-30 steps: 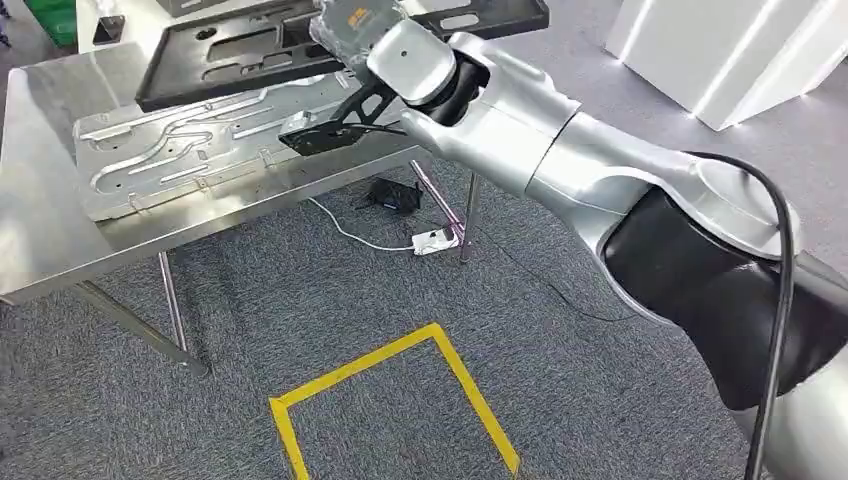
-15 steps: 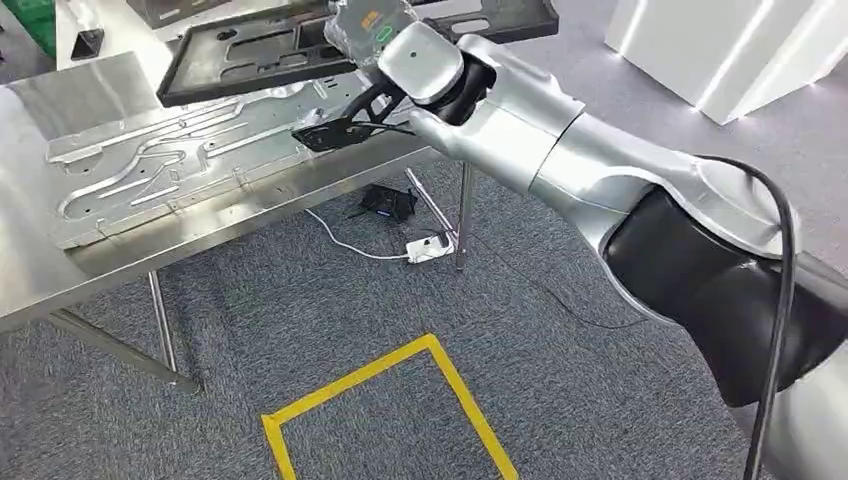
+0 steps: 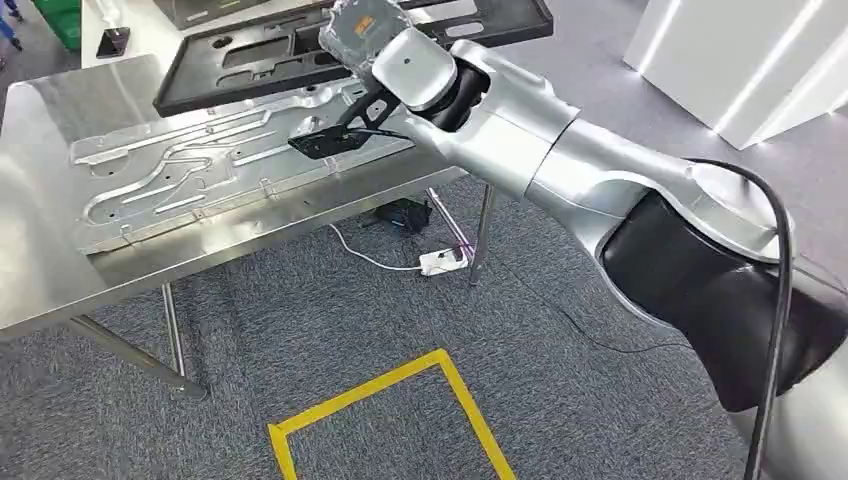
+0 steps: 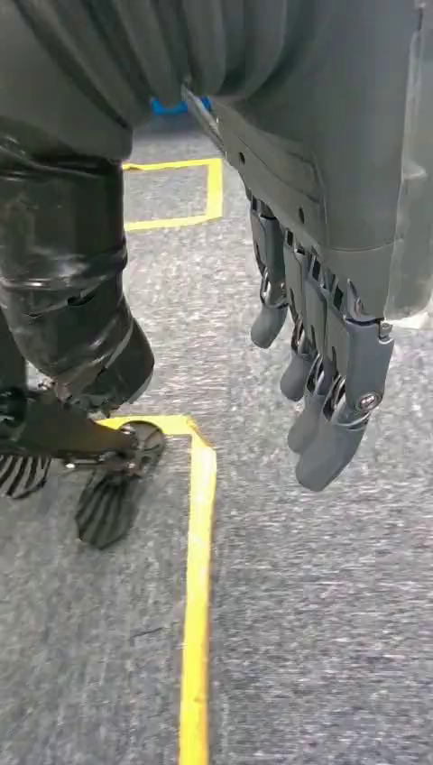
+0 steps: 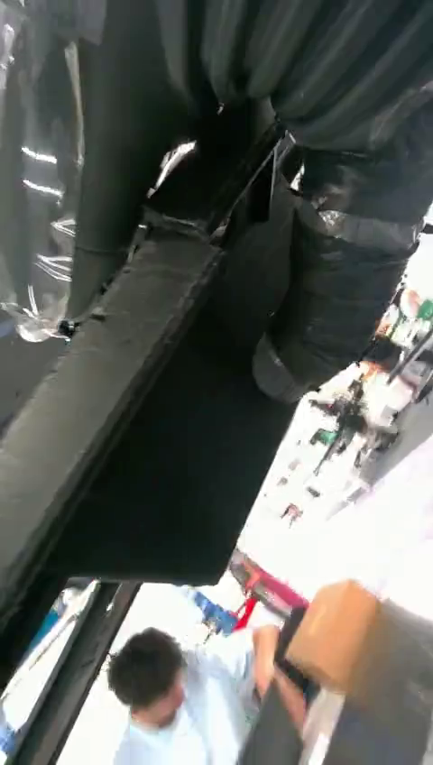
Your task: Take the parts from the cabinet and place them on the table.
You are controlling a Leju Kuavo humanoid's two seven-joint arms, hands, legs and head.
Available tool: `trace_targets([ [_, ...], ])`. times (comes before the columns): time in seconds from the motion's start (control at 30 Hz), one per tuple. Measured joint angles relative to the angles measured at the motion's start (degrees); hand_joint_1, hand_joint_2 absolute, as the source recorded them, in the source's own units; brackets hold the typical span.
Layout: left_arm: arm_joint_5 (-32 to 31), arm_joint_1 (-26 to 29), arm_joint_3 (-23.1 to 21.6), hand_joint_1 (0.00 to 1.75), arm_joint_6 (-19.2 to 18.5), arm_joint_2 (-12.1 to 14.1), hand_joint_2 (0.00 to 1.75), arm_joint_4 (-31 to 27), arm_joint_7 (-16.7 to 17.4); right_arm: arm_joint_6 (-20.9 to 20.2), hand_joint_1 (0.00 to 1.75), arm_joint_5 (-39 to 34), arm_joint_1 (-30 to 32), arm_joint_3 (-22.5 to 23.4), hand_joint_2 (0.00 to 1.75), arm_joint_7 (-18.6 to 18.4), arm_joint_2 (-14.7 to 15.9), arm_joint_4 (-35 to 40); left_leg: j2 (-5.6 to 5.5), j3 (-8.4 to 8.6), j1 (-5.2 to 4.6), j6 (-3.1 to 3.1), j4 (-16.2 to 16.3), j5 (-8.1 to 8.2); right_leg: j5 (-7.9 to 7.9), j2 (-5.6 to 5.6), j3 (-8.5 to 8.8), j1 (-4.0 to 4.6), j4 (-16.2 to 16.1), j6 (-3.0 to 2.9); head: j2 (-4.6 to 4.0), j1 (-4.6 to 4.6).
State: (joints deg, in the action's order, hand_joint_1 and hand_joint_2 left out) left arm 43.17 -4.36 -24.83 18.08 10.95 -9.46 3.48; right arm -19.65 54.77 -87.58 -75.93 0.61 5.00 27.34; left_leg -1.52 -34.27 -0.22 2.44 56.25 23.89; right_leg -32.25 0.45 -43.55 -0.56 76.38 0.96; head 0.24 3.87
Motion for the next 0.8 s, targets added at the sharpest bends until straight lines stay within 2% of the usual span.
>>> trace_targets([
  [0.03, 0.02, 0.05, 0.0, 0.0, -0.04, -0.04, 1.75, 0.0, 0.04, -0.02, 1.75, 0.18, 0.09, -0.04, 1.75, 0.07, 0.02, 0.0, -0.31, 0.31, 0.2, -0.17, 0.32, 0.51, 2.61, -0.04, 0.35, -0.17, -2.34, 0.2, 0.0, 0.02],
  [0.1, 0.04, 0.11, -0.02, 0.0, -0.02, -0.11, 1.75, 0.0, 0.07, 0.02, 1.75, 0.26, -0.05, -0.07, 1.75, 0.07, 0.02, 0.02, -1.04, 1.0, 0.61, -0.87, 1.43, 1.9, 9.19, 0.02, 3.82, -0.57, -11.9, 0.55, 0.0, 0.02],
  [0.13, 0.07, 0.17, -0.02, 0.0, -0.02, -0.11, 1.75, 0.0, 0.07, 0.09, 1.75, 0.17, 0.03, -0.07, 1.75, 0.07, 0.02, 0.04, -1.24, 0.85, 0.66, -1.24, 1.99, 2.67, 10.0, 0.32, 4.91, -0.76, -14.98, 0.73, 0.0, 0.0],
  [0.17, 0.09, 0.05, -0.04, 0.0, 0.0, -0.07, 1.75, 0.02, 0.07, 0.22, 1.75, 0.09, -0.17, -0.05, 1.75, 0.09, 0.04, 0.06, -1.56, 0.58, 0.36, -1.74, 2.99, 3.16, 9.01, 0.74, 5.97, -0.57, -16.09, 0.52, 0.0, -0.04],
  [0.2, 0.09, 0.04, -0.04, 0.0, 0.0, -0.07, 1.75, 0.02, 0.07, 0.26, 1.75, -0.09, -0.16, -0.06, 1.75, 0.22, 0.02, 0.22, -1.71, 0.35, 0.43, -1.92, 2.68, 3.12, 8.8, 0.73, 5.71, -0.42, -15.63, -0.1, 0.0, -0.09],
  [0.27, 0.15, 0.15, -0.13, 0.0, 0.02, -0.17, 1.75, 0.02, 0.13, 0.17, 1.75, -0.09, -0.09, -0.04, 1.75, 0.24, -0.02, 0.31, -1.75, 0.51, 0.78, -2.38, 2.46, 3.23, 8.55, 0.7, 5.58, 0.0, -15.83, -0.73, 0.0, -0.11],
  [0.3, 0.15, 0.21, -0.15, 0.0, 0.11, -0.15, 1.75, 0.0, 0.17, 0.2, 1.75, -0.09, -0.17, -0.04, 1.75, 0.13, -0.02, 0.35, -1.71, 0.56, 0.81, -2.71, 2.38, 3.63, 8.54, 0.56, 6.02, -0.33, -16.17, -1.19, 0.0, -0.13],
  [0.33, 0.15, 0.37, -0.15, 0.0, 0.11, -0.22, 1.75, 0.0, 0.22, 0.2, 1.75, -0.09, -0.19, -0.02, 1.75, 0.07, -0.04, 0.35, -0.52, 0.33, 0.91, -2.96, 3.37, 4.1, 8.41, 0.54, 6.46, -0.35, -16.44, -1.56, 0.0, -0.18],
  [0.37, 0.15, 0.28, -0.15, 0.0, 0.15, -0.22, 1.75, 0.0, 0.22, 0.2, 1.75, -0.09, -0.38, -0.02, 1.75, 0.0, -0.04, 0.35, 0.41, -0.92, 0.89, -3.21, 6.1, 5.21, 8.22, 0.51, 6.78, -0.32, -16.51, -1.87, 0.0, -0.48],
  [0.43, 0.15, 0.04, -0.17, 0.0, 0.15, -0.24, 1.75, 0.0, 0.22, 0.18, 1.75, -0.09, -0.38, -0.02, 1.75, 0.0, -0.06, 0.48, 1.01, -6.26, 1.08, -3.58, 15.63, 8.27, 7.62, 0.38, 7.46, -0.1, -16.51, -2.31, 0.0, -0.44],
  [0.47, 0.18, 0.07, -0.17, 0.0, 0.15, -0.26, 1.75, 0.0, 0.22, 0.17, 1.75, -0.09, -0.19, -0.02, 1.75, 0.0, -0.06, 0.5, 1.11, -8.72, 1.09, -3.61, 19.23, 8.82, 7.28, 0.35, 7.83, 0.02, -16.5, -2.36, 0.0, -0.46],
  [0.5, 0.2, 0.13, -0.17, 0.0, 0.13, -0.31, 1.75, 0.0, 0.22, 0.17, 1.75, -0.09, -0.03, -0.02, 1.75, 0.02, -0.06, 0.5, 1.11, -10.01, 1.08, -3.52, 20.2, 8.09, 6.98, 0.34, 8.24, 0.12, -16.5, -2.38, 0.0, -0.44],
  [0.53, 0.22, 0.15, -0.22, 0.0, 0.13, -0.35, 1.75, 0.0, 0.22, 0.15, 1.75, -0.11, 0.08, -0.02, 1.75, 0.02, -0.06, 0.5, 1.11, -9.93, 1.07, -3.35, 18.64, 6.16, 6.65, 0.33, 8.72, 0.26, -16.5, -2.37, 0.0, -0.44],
  [0.57, 0.22, 0.15, -0.26, 0.0, 0.13, -0.35, 1.75, 0.0, 0.22, 0.15, 1.75, -0.11, 0.08, -0.02, 1.75, 0.02, -0.06, 0.52, 1.11, -8.67, 1.04, -3.07, 14.67, 3.11, 6.26, 0.31, 9.27, 0.36, -16.5, -2.35, 0.0, -0.41],
  [0.6, 0.22, 0.14, -0.31, 0.0, 0.13, -0.33, 1.75, 0.0, 0.18, 0.17, 1.75, -0.11, 0.03, -0.02, 1.75, -0.02, -0.06, 0.55, 1.15, -6.44, 0.93, -2.74, 9.14, -0.19, 5.85, 0.28, 9.91, 0.42, -16.51, -2.32, 0.0, -0.42],
  [0.63, 0.22, 0.15, -0.33, 0.0, 0.13, -0.26, 1.75, 0.02, 0.09, 0.17, 1.75, -0.11, 0.03, -0.02, 1.75, -0.13, -0.06, 0.65, 1.46, -4.54, 0.7, -2.31, 3.92, -2.21, 5.42, 0.22, 10.36, 0.4, -16.64, -2.18, 0.0, -0.39],
  [0.67, 0.22, 0.13, -0.35, 0.0, 0.13, -0.24, 1.75, 0.02, 0.07, 0.17, 1.75, -0.11, -0.08, -0.02, 1.75, -0.24, -0.04, 0.65, 1.51, -3.47, 0.13, -2.14, 3.61, -1.17, 5.3, 0.28, 10.38, 0.66, -16.74, -1.95, 0.0, -0.44],
  [0.7, 0.24, -0.08, -0.39, 0.0, 0.13, -0.24, 1.75, 0.02, 0.04, 0.15, 1.75, -0.11, -0.1, -0.02, 1.75, -0.24, -0.04, 0.68, 1.39, -3.07, -0.08, -1.79, 2.19, -0.71, 5.28, 0.39, 10.26, 0.45, -16.8, -1.69, 0.0, -0.44],
  [0.77, 0.24, -0.11, -0.57, 0.0, 0.13, -0.2, 1.75, 0.02, 0.0, 0.15, 1.75, -0.15, 0.08, -0.02, 1.75, -0.24, 0.0, 0.68, 1.39, -3.16, -0.3, -1.46, 2.34, -0.53, 5.22, 0.3, 10.31, 0.19, -17.29, -1.14, 0.0, -0.39],
  [0.8, 0.24, -0.06, -0.66, 0.0, 0.15, -0.13, 1.75, 0.02, -0.02, 0.15, 1.75, -0.15, 0.03, -0.02, 1.75, -0.24, -0.02, 0.7, 1.37, -2.6, -0.19, -1.2, 1.5, -0.68, 5.01, 0.29, 10.66, 0.25, -17.5, -0.71, 0.0, -0.46],
])
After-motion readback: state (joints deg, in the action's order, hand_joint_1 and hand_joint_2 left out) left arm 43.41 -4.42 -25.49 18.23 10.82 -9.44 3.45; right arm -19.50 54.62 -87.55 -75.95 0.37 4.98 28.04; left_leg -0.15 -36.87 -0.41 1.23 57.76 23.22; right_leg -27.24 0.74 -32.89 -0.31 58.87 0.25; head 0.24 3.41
